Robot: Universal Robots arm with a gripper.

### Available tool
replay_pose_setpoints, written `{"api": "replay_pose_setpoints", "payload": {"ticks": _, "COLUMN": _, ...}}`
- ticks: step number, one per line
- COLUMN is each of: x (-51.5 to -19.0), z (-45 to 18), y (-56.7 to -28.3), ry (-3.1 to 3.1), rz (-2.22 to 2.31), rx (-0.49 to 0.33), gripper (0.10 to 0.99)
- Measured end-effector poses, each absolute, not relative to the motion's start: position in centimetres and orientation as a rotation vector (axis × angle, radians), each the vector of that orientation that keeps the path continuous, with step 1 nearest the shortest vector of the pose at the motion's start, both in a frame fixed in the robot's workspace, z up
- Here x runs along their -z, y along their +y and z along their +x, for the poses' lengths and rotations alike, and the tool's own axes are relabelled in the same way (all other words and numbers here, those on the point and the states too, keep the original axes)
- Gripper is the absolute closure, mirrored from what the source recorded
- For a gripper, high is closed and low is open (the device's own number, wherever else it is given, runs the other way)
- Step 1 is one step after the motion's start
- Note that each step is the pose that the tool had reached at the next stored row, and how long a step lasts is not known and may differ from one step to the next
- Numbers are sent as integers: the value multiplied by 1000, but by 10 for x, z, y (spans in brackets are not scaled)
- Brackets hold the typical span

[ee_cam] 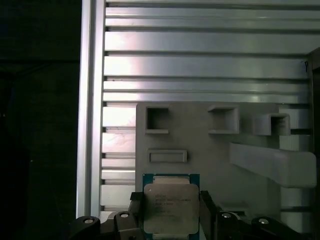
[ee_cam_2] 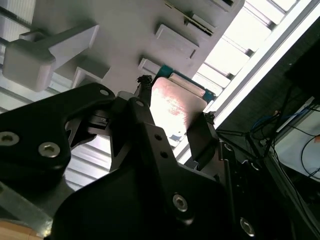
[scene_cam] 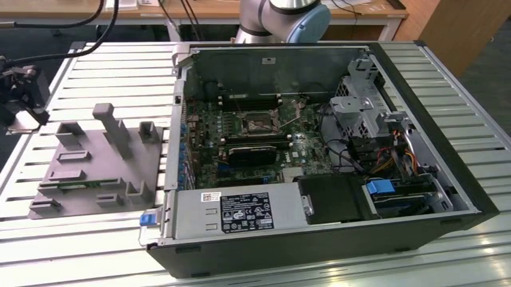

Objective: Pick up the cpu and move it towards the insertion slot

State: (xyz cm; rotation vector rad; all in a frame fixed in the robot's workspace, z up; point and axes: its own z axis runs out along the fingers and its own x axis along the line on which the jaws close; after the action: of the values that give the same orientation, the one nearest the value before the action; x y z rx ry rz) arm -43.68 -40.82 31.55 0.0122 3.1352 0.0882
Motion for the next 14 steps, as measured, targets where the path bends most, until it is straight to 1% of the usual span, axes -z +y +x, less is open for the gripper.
{"api": "replay_pose_setpoints", "payload": {"ticks": 14, "x": -349, "z": -437, "y": -408, "ry": 3133, "rz": 12, "rx": -88, "gripper": 553}}
